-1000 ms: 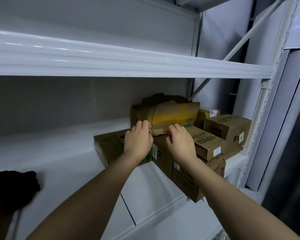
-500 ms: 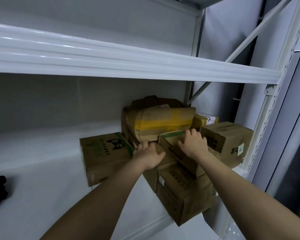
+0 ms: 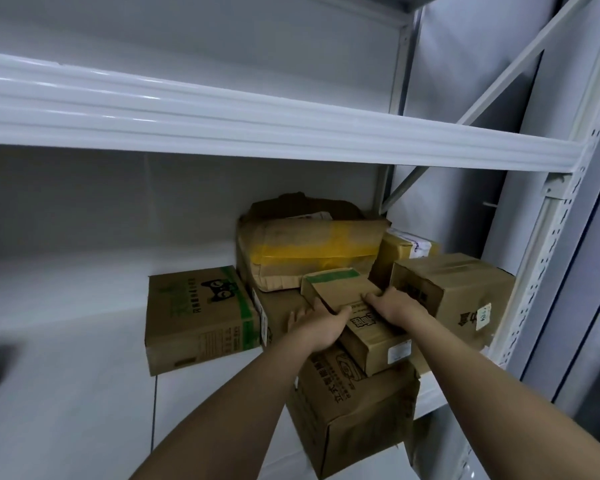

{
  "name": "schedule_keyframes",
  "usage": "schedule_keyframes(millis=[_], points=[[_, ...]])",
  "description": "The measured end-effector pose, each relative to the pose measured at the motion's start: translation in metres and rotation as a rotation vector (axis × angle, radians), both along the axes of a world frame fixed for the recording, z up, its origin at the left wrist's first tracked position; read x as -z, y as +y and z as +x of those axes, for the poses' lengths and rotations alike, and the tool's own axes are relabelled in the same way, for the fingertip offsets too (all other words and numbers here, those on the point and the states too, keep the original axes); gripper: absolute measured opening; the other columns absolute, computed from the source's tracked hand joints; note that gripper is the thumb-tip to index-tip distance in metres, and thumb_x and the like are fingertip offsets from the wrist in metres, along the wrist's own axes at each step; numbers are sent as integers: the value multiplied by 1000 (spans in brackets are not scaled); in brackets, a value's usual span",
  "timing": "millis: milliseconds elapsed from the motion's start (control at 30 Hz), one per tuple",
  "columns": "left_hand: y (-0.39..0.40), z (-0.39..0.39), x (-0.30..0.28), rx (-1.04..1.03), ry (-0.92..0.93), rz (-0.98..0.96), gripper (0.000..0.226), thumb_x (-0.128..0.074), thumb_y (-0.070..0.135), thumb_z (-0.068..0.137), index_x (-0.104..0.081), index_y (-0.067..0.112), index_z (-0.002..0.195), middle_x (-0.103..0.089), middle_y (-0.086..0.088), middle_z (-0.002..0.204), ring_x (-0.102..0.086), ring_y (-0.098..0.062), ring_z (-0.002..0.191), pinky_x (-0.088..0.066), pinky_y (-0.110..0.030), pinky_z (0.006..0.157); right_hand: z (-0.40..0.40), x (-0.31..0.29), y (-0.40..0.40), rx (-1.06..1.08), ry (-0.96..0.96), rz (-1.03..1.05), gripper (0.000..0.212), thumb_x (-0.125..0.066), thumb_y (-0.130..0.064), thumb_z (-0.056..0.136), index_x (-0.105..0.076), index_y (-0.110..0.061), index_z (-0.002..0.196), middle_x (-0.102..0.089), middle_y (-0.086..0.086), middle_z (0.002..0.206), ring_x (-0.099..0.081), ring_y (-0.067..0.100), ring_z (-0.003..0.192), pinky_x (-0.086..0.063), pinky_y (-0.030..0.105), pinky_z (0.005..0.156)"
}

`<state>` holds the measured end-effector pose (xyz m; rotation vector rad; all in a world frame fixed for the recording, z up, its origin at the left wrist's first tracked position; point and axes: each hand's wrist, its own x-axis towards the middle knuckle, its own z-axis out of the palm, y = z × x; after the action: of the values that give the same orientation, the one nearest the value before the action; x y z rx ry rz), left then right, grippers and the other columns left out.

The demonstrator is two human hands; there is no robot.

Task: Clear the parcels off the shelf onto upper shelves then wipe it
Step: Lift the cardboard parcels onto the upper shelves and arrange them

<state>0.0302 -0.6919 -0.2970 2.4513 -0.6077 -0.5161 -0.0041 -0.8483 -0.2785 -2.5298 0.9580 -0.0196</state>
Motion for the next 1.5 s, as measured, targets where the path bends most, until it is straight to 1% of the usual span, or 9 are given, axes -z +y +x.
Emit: schedule_keyframes(millis=[167,300,467,567,833,967,1167,1333,1500], points=[[-8,-5,-1,-102,161,-144,92,-29,75,84,-11,18,153,-12,-6,159,-6,-28,146,-9,-45,118,-2,-2,0,-5,-46,75,62,-41,-54,95,-43,-10,139,-53,13,134,-53,30,118,-43,35,91],[-15,11,10,-174,309,-395,117,-45,85,49,-27,25,148,-39,-3,147,-37,-24,134,-29,-45,111,-6,-7,0,-41,-65,165,66,-43,-54,94,-37,-11,144,-48,13,139,-49,28,122,-39,35,98],[12,5,-14,-203,415,-629,63,-56,46,89,-34,16,141,-56,-9,124,-58,-23,107,-49,-34,85,-18,-17,15,-96,-178,439,70,-46,-52,94,-25,-12,148,-51,12,132,-54,17,90,-41,28,75],[34,-2,-25,-230,536,-742,32,-54,29,95,-48,16,123,-64,-11,103,-63,-23,85,-52,-31,68,-27,-23,30,-143,-192,538,77,-51,-54,91,-17,-15,149,-52,10,124,-59,18,91,-45,28,69],[92,-18,-25,-309,571,-949,16,-56,24,94,-55,27,109,-67,-10,104,-66,-26,92,-54,-35,72,-51,-13,67,-345,-447,734,86,-63,-67,72,-35,-29,143,-59,0,123,-58,19,111,-41,41,104],[123,-24,-18,-365,558,-1020,24,-57,29,93,-58,22,116,-70,-10,102,-67,-26,89,-55,-36,73,-64,-11,92,-540,-528,844,78,-64,-61,74,-33,-37,141,-57,-10,119,-57,12,108,-45,32,93],[166,-26,-15,-472,611,-1026,31,-60,33,89,-65,13,112,-73,-11,98,-68,-26,86,-54,-35,78,-59,-5,130,-797,-516,660,104,-81,-48,58,-17,-56,140,-36,-34,126,-42,-6,116,-38,22,99],[213,-29,-19,-516,635,-981,37,-59,35,89,-64,11,117,-72,-11,100,-69,-25,82,-55,-32,69,-53,-7,170,-887,-543,523,96,-84,-50,55,-28,-65,132,-26,-11,151,-33,12,137,-33,43,113],[278,-40,-28,-516,591,-977,23,-51,31,93,-66,15,100,-73,-4,78,-68,-18,63,-52,-23,52,-52,-8,239,-871,-674,510,72,-81,-41,69,-44,-50,130,-38,-15,142,-43,7,128,-42,35,107]])
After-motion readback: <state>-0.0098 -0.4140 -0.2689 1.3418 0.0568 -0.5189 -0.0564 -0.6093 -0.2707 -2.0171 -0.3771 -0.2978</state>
